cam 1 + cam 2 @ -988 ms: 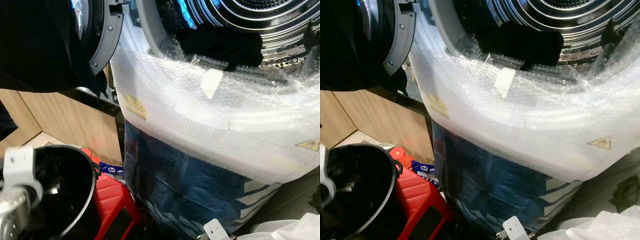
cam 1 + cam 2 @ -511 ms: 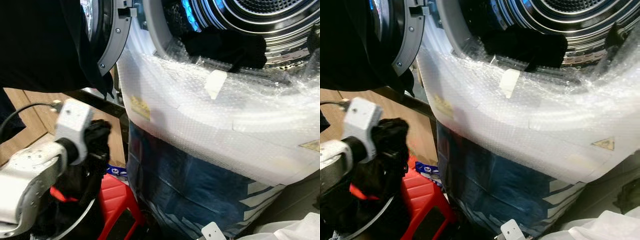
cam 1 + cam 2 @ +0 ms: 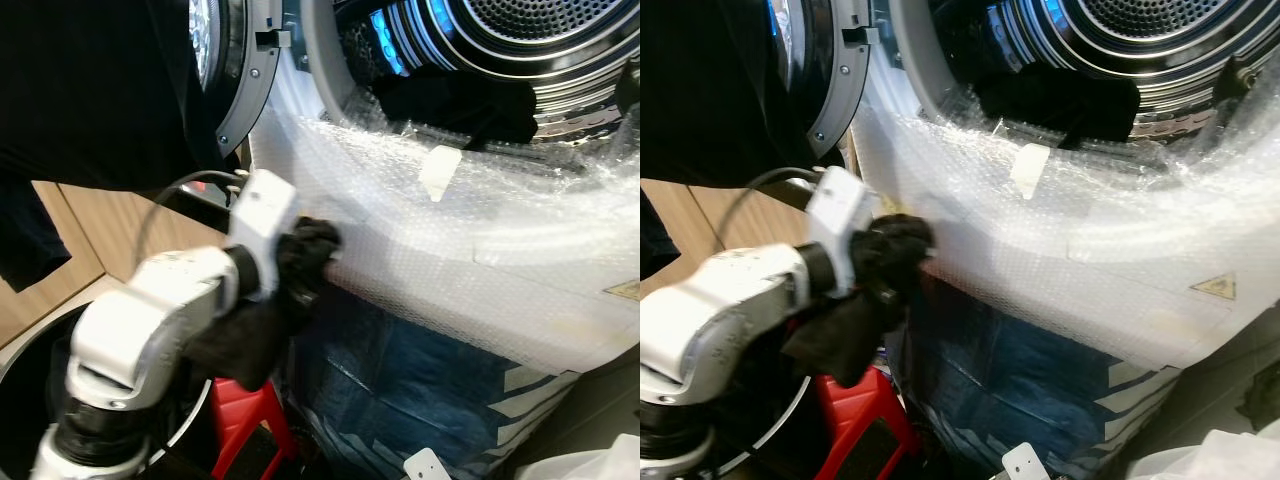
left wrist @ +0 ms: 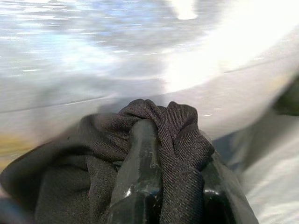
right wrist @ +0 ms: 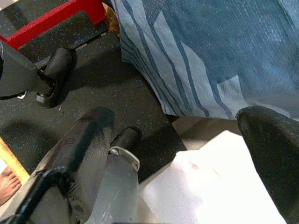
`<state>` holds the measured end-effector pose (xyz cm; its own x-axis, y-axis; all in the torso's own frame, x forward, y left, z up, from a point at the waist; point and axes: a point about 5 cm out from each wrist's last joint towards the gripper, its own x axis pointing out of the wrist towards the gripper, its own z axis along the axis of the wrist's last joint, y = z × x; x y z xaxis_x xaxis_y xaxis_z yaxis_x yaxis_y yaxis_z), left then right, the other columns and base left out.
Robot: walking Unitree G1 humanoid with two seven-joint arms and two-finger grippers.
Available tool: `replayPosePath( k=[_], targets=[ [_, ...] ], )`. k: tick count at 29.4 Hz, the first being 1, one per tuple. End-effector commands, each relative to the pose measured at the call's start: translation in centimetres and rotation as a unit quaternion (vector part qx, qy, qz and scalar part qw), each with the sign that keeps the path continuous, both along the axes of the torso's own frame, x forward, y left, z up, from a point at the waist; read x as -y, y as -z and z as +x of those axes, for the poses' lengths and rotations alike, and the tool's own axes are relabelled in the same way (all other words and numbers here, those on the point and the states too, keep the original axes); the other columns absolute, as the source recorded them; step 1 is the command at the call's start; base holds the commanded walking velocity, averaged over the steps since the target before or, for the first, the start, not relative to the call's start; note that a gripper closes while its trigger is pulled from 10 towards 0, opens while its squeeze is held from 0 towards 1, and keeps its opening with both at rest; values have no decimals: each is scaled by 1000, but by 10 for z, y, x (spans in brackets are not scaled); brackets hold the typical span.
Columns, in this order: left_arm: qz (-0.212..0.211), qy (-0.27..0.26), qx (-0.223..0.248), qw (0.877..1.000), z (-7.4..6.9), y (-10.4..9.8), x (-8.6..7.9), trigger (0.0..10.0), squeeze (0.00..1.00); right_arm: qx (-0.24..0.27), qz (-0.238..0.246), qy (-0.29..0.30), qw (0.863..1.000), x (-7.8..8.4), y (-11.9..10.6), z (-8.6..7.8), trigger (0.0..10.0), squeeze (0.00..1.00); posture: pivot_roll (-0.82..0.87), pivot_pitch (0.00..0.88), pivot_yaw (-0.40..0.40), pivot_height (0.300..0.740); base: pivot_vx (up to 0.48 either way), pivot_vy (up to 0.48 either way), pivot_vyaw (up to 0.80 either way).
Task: Clothes washing
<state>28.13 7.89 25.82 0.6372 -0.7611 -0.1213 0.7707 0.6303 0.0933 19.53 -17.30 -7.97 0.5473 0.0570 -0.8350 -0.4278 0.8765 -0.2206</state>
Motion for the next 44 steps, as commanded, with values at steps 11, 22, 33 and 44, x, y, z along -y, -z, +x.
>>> replayPosePath(
  k=[11, 22, 33, 44],
  targets=[
    [7, 40, -53, 998, -10, 34, 25, 0, 0, -12, -4, 10, 1000, 6, 4, -10, 10000, 0, 136, 51, 6, 740, 0, 0, 0],
    [30, -75, -124, 989, -8, 86, -13, 0, 0, 37, 31, 53, 997, 7, -4, 3, 10000, 0, 116, 82, -2, 740, 0, 0, 0],
    [43, -79, -145, 985, -10, 106, -10, 0, 0, 99, 177, -21, 979, 14, -25, 15, 10000, 1000, 71, 103, -8, 740, 0, 0, 0],
    [26, -54, -158, 986, -10, 110, 6, 0, 0, 135, 407, -115, 896, -1, -66, 22, 10000, 1000, 38, 112, -13, 740, 0, 0, 0]
  ],
)
